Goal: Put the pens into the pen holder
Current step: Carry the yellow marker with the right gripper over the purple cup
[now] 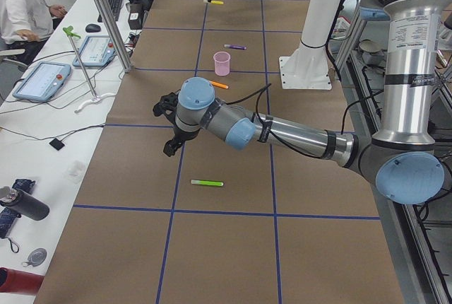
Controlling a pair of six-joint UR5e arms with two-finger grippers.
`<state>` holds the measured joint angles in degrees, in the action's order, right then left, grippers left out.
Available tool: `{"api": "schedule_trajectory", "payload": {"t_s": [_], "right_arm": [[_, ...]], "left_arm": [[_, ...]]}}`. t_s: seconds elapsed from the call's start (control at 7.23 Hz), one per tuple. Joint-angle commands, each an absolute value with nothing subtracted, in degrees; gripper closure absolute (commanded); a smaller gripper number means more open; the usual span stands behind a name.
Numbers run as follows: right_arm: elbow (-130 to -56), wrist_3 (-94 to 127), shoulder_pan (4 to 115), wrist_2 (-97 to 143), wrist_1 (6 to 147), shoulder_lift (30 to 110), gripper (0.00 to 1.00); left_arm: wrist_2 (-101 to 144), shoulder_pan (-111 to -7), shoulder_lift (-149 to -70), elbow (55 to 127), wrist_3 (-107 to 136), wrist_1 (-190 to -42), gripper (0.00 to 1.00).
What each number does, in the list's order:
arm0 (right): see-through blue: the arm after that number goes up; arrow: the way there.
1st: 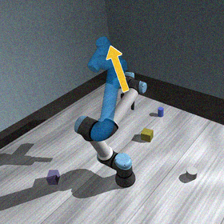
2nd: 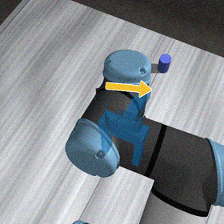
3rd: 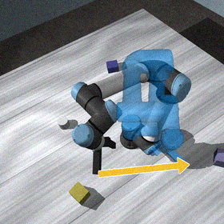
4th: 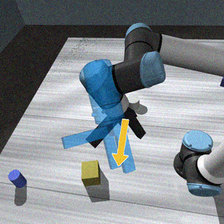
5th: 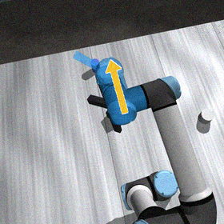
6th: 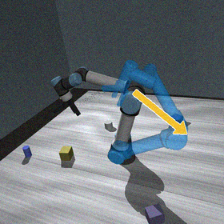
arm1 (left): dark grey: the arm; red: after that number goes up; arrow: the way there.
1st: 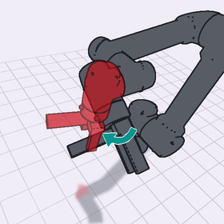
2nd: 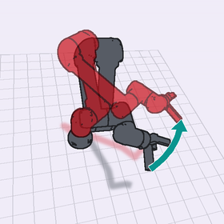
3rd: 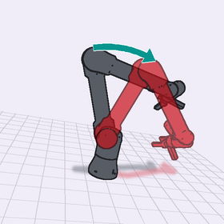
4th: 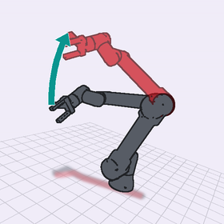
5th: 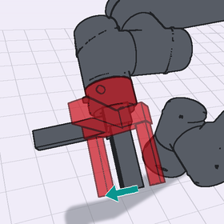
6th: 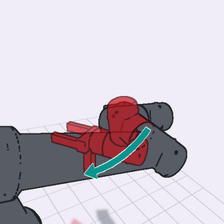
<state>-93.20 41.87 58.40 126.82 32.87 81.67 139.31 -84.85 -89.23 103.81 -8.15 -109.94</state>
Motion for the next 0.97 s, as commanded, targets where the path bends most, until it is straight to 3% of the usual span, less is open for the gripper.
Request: {"api": "schedule_trajectory", "payload": {"t_s": [0.0,0.28,0.83], "right_arm": [[-94.2,43.5,49.8,121.6,32.9,72.0,1.0],[-98.0,46.1,37.1,101.6,33.0,68.5,1.0],[-97.7,54.2,24.3,73.6,33.2,63.4,1.0]], "left_arm": [[139.3,-83.8,-89.2,103.8,-8.1,-110.0,0.0],[139.3,-83.8,-89.2,103.5,-8.0,-110.0,0.0],[139.3,-82.9,-89.3,102.0,-8.0,-110.0,0.0]]}}
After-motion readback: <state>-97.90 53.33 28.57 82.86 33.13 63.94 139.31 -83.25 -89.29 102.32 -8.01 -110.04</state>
